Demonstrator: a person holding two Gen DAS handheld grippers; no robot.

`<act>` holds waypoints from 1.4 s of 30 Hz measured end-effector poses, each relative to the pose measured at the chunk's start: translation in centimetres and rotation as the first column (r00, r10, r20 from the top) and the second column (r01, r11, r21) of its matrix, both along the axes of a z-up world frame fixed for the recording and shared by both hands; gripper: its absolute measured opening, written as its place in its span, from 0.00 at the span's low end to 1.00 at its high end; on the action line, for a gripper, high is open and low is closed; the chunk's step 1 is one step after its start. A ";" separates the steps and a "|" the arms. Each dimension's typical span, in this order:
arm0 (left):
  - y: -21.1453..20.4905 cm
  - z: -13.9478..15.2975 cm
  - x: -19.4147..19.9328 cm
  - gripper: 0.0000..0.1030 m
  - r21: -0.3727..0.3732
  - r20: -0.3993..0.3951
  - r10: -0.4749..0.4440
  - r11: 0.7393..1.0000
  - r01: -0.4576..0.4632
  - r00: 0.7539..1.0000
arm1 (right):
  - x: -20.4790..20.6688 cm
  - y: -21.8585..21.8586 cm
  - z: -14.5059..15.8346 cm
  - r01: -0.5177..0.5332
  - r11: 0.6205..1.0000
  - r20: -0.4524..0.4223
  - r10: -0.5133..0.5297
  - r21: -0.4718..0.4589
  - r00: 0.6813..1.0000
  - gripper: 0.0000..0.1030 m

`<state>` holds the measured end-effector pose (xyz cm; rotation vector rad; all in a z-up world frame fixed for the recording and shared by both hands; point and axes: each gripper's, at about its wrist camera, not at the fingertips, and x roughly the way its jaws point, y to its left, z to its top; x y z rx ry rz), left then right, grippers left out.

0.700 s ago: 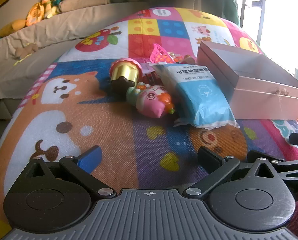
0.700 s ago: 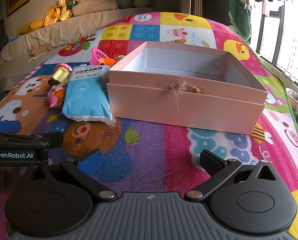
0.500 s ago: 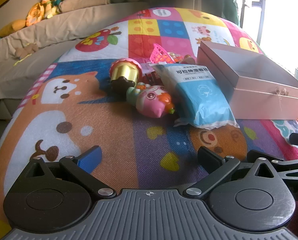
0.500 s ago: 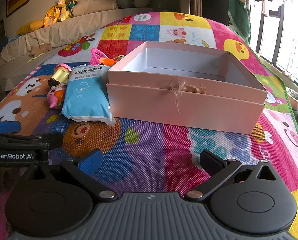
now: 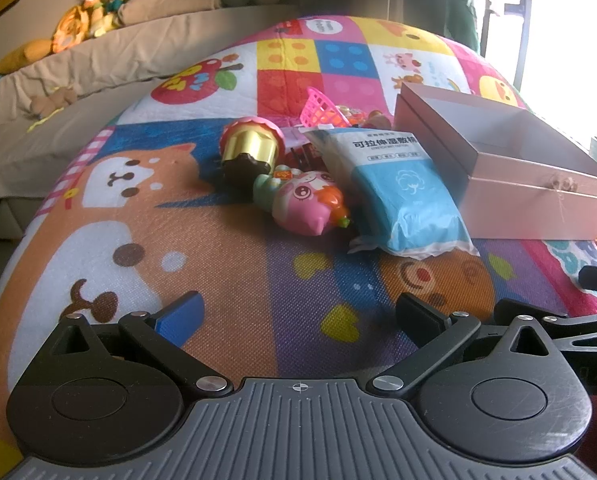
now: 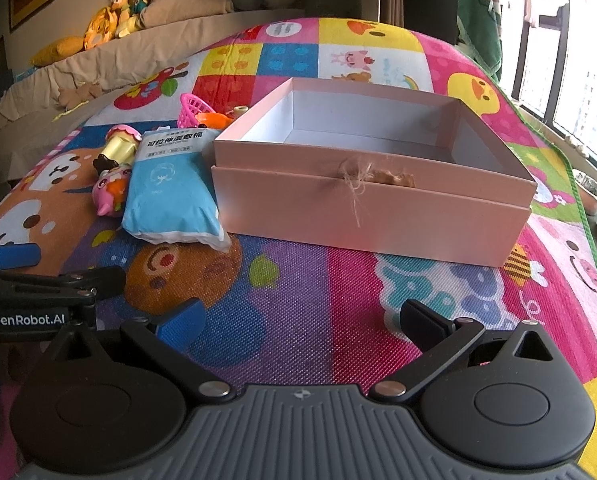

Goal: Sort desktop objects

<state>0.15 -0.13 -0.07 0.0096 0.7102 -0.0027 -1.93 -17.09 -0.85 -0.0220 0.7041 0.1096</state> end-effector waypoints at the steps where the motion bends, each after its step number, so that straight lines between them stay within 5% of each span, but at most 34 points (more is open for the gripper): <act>1: 0.0 0.0 0.0 1.00 0.000 0.000 0.000 1.000 0.000 1.000 | 0.0 -0.1 0.0 0.001 1.000 0.000 -0.001 0.003 1.000 1.00; 21: 0.2 0.1 0.3 1.00 0.003 -0.025 -0.023 1.000 0.023 0.999 | 0.6 -0.4 0.4 -0.001 1.000 -0.067 0.001 0.004 0.998 1.00; 31: 1.0 0.2 -0.1 1.00 -0.023 -0.020 -0.070 0.997 0.070 0.997 | -0.7 -1.0 0.9 -0.054 0.998 -0.050 0.055 0.025 0.997 1.00; 36: 2.3 1.7 -0.3 1.00 -0.070 0.048 -0.067 0.995 0.070 0.997 | -0.7 -0.1 2.2 -0.116 0.993 0.024 0.117 -0.038 0.993 1.00; 38: 3.5 2.8 -0.4 1.00 -0.064 0.094 -0.019 0.998 0.025 0.995 | -0.3 0.9 3.0 -0.159 0.986 0.062 0.162 -0.053 0.985 0.96; 40: 5.2 4.1 -0.4 1.00 -0.070 0.141 0.040 0.997 -0.030 0.989 | 0.3 2.5 3.9 -0.230 0.970 0.089 0.237 -0.084 0.967 0.70; 42: 7.1 5.6 -0.2 1.00 -0.090 0.182 0.096 0.993 -0.081 0.979 | 1.0 4.7 4.8 -0.280 0.952 0.129 0.295 -0.125 0.947 0.60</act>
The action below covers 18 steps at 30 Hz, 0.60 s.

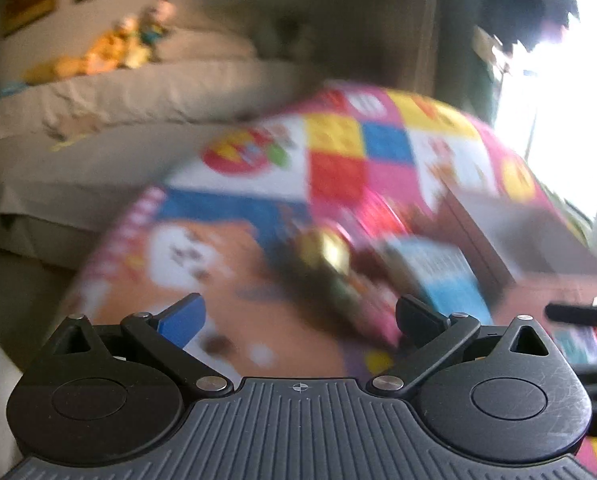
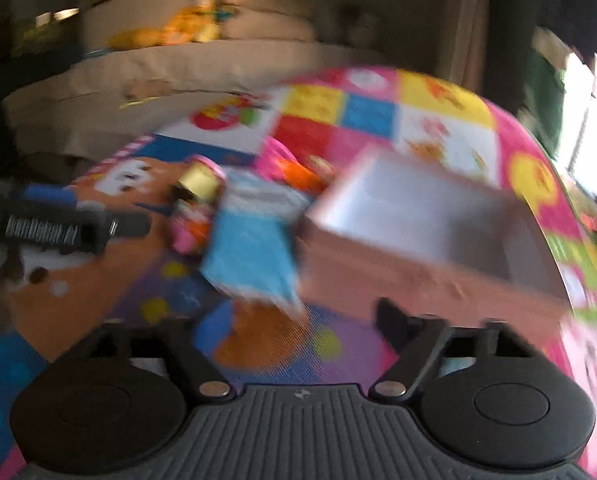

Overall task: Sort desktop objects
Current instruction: 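Grasp the blue wipes pack with right tool while left tool grasps pink doll figure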

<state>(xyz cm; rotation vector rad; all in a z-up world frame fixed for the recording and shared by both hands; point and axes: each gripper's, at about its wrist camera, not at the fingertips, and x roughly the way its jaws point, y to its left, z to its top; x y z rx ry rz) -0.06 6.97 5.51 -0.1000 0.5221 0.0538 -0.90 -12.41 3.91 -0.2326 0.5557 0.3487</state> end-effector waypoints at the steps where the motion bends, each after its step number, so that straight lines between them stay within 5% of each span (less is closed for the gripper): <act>1: 0.8 0.6 0.2 1.00 -0.008 0.013 0.019 1.000 -0.019 1.000 | 0.4 1.0 0.3 -0.019 1.000 0.022 0.020 -0.007 1.000 0.59; 8: 3.7 0.8 0.9 1.00 -0.034 -0.012 0.070 0.997 -0.070 0.997 | 7.1 6.7 0.9 0.025 0.994 0.148 -0.009 -0.103 0.989 0.60; 11: 3.6 -0.3 0.6 1.00 -0.036 -0.044 0.031 0.999 -0.032 0.999 | 11.0 7.0 0.8 -0.005 0.998 0.007 0.005 -0.060 1.000 0.61; 13: 3.5 -0.8 0.2 1.00 -0.033 -0.057 0.014 0.999 -0.015 0.998 | 12.2 6.6 0.5 -0.011 1.000 -0.110 0.009 -0.010 0.994 0.49; 18: 3.6 -1.3 -0.2 1.00 -0.037 -0.051 -0.036 0.999 0.035 0.998 | 5.9 5.2 -0.2 -0.136 0.991 -0.154 0.137 0.019 0.979 0.41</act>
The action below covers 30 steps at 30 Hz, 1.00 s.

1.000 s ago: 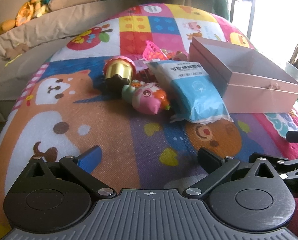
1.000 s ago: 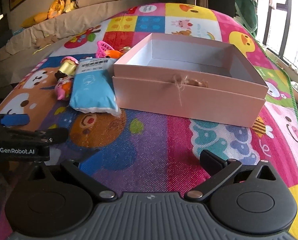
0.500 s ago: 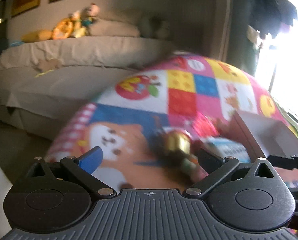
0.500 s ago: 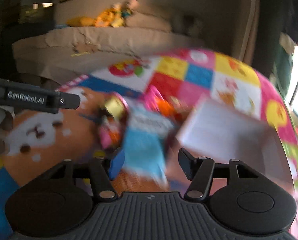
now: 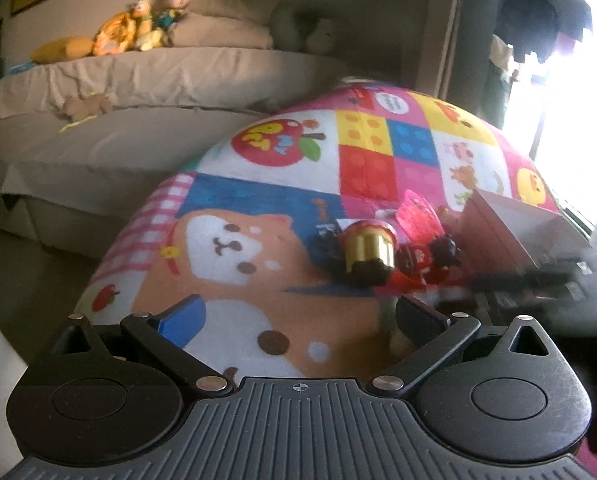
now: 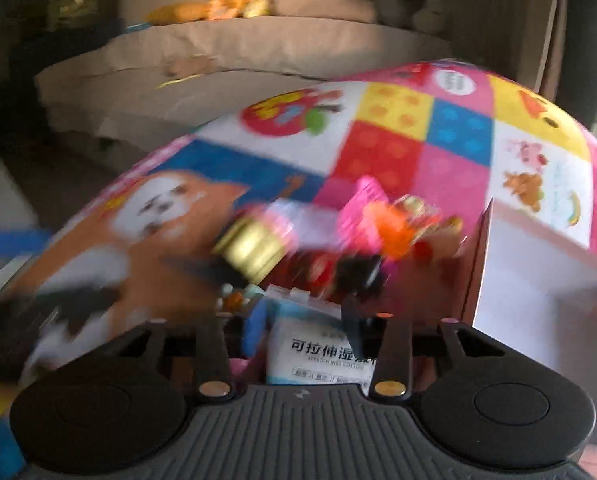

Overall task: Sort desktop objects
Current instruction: 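Grasp the blue wipes pack with right tool while left tool grasps pink doll figure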

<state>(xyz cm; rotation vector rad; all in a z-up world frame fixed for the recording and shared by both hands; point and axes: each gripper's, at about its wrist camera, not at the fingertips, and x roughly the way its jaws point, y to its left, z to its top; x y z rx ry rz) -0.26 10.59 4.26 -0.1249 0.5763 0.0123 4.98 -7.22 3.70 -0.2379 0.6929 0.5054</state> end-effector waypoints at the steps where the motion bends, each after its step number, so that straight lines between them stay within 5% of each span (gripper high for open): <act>1: -0.2 -0.1 0.0 1.00 0.000 -0.002 -0.025 1.000 0.025 1.000 | -1.4 -0.2 -0.1 -0.016 1.000 0.010 0.016 -0.010 1.000 0.41; 5: -2.2 -0.5 0.5 1.00 0.002 -0.021 -0.171 0.985 0.171 0.985 | -6.8 -2.0 -0.6 -0.033 0.995 0.120 0.045 -0.097 0.992 0.41; 7: -3.5 -0.9 0.4 1.00 0.004 -0.045 -0.271 0.962 0.272 0.961 | -8.4 -3.1 -0.5 0.006 0.992 0.181 0.017 -0.126 0.983 0.51; 10: -5.6 -1.5 -0.5 1.00 0.069 -0.060 -0.367 0.926 0.371 0.928 | -9.6 -6.2 0.8 0.066 0.996 0.192 -0.055 -0.051 0.980 0.64; 16: -7.3 -2.6 -0.3 1.00 0.193 -0.086 -0.331 0.920 0.341 0.940 | -9.7 -9.8 1.0 0.138 0.989 0.096 -0.142 0.046 0.985 0.77; 21: -6.5 -2.8 1.9 1.00 0.162 -0.084 -0.289 0.941 0.299 0.954 | -8.7 -9.7 -0.1 0.146 0.977 -0.026 -0.144 0.153 0.989 0.84; 25: -6.7 -3.5 3.5 0.94 0.137 -0.110 -0.266 0.950 0.279 0.958 | -7.5 -8.7 -1.0 0.178 0.968 -0.107 -0.161 0.176 0.981 0.80; 26: -6.8 -3.6 3.5 0.74 0.139 -0.117 -0.264 0.950 0.279 0.957 | -7.5 -8.4 -1.2 0.184 0.971 -0.108 -0.169 0.153 0.980 0.74; 27: -6.9 -3.6 3.6 0.59 0.139 -0.133 -0.263 0.950 0.280 0.956 | -7.6 -8.2 -1.3 0.177 0.975 -0.114 -0.162 0.134 0.980 0.57; 30: -6.9 -3.5 2.6 0.56 0.117 -0.143 -0.265 0.952 0.282 0.954 | -8.7 -8.5 -0.9 0.163 0.981 -0.124 -0.149 0.109 0.981 0.51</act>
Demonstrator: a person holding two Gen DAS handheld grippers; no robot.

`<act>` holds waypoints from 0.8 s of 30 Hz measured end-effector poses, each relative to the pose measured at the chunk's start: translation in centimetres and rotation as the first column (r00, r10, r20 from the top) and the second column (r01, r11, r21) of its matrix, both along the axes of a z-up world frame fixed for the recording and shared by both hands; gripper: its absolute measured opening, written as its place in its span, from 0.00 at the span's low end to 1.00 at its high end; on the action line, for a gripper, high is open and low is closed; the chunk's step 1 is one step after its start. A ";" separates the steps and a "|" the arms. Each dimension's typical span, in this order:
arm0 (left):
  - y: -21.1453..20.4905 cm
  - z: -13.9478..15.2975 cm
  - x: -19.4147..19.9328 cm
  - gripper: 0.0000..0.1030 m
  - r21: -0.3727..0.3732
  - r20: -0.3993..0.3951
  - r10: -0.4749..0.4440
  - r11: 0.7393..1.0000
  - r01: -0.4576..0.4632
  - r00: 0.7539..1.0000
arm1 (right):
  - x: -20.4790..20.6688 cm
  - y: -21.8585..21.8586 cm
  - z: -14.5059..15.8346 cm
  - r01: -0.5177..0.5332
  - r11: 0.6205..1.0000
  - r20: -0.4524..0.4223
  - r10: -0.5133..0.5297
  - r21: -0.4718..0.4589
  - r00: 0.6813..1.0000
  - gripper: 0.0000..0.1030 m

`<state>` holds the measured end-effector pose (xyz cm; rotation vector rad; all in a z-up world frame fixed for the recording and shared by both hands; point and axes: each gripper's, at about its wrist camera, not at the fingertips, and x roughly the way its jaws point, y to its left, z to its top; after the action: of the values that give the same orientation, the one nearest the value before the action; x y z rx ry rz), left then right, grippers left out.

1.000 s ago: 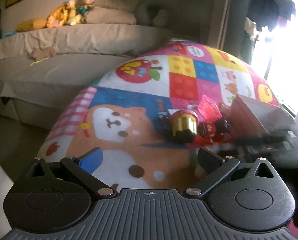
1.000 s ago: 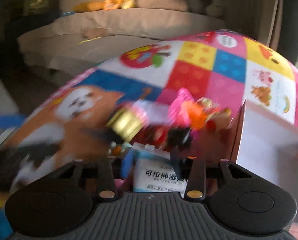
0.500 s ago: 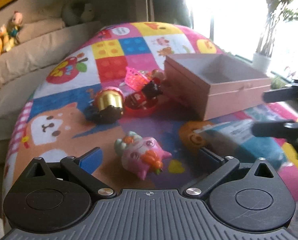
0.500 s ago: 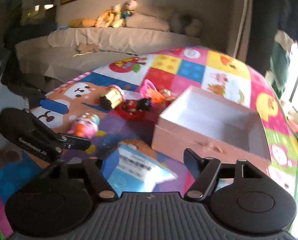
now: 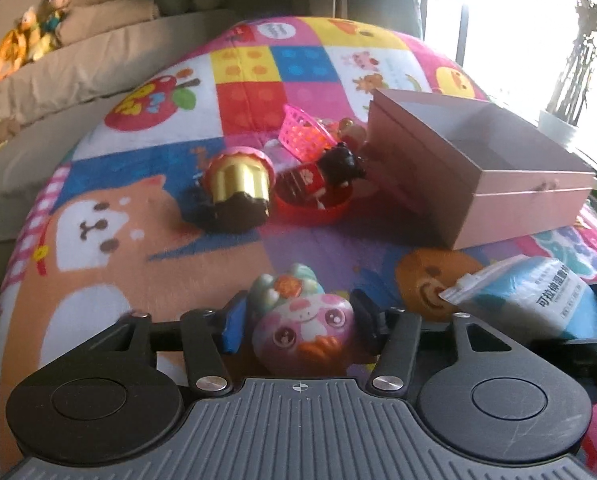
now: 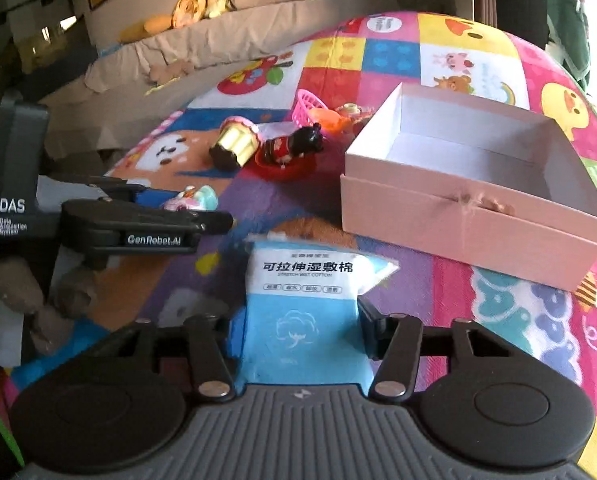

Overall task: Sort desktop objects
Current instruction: 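Grasp the blue wipes pack with right tool while left tool grasps pink doll figure, then drop the wipes pack into the pink box with right tool while left drops pink figure in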

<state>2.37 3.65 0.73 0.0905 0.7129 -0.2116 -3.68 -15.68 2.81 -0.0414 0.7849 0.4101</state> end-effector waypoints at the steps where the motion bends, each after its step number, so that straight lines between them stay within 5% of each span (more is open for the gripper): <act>1: -0.2 0.1 -0.6 0.55 0.011 0.002 -0.007 1.000 0.007 1.000 | -0.5 -0.2 0.2 -0.007 1.000 -0.002 0.007 -0.010 1.000 0.50; 7: -2.5 3.7 -5.7 0.53 0.039 0.078 -0.133 0.991 0.130 0.988 | -4.3 -3.5 3.0 -0.019 1.000 -0.011 0.019 0.008 1.000 0.50; 12: -5.3 11.3 -6.6 0.54 -0.022 0.268 -0.229 0.970 0.243 0.936 | -6.4 -6.3 10.0 0.067 0.997 0.240 -0.056 -0.036 0.969 0.50; 15: -7.7 13.9 -3.8 0.54 -0.048 0.311 -0.256 0.958 0.284 0.915 | -5.0 -6.9 12.4 0.165 0.982 0.380 -0.120 -0.089 0.917 0.50; 20: -11.4 14.2 3.4 0.55 -0.131 0.247 -0.263 0.945 0.301 0.933 | 1.4 -8.0 11.8 0.264 0.960 0.389 -0.209 -0.093 0.897 0.50; 22: -12.5 13.6 5.8 0.61 -0.157 0.217 -0.261 0.942 0.298 0.941 | 4.2 -8.4 10.8 0.277 0.958 0.373 -0.232 -0.073 0.899 0.50; 24: -11.9 13.1 7.5 0.82 -0.187 0.201 -0.222 0.947 0.260 0.954 | 6.6 -8.9 9.7 0.278 0.959 0.341 -0.243 -0.059 0.908 0.55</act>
<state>9.85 -8.27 13.83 -0.0076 0.4959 -0.5086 2.90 -24.62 12.55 -0.1011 0.4689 0.0996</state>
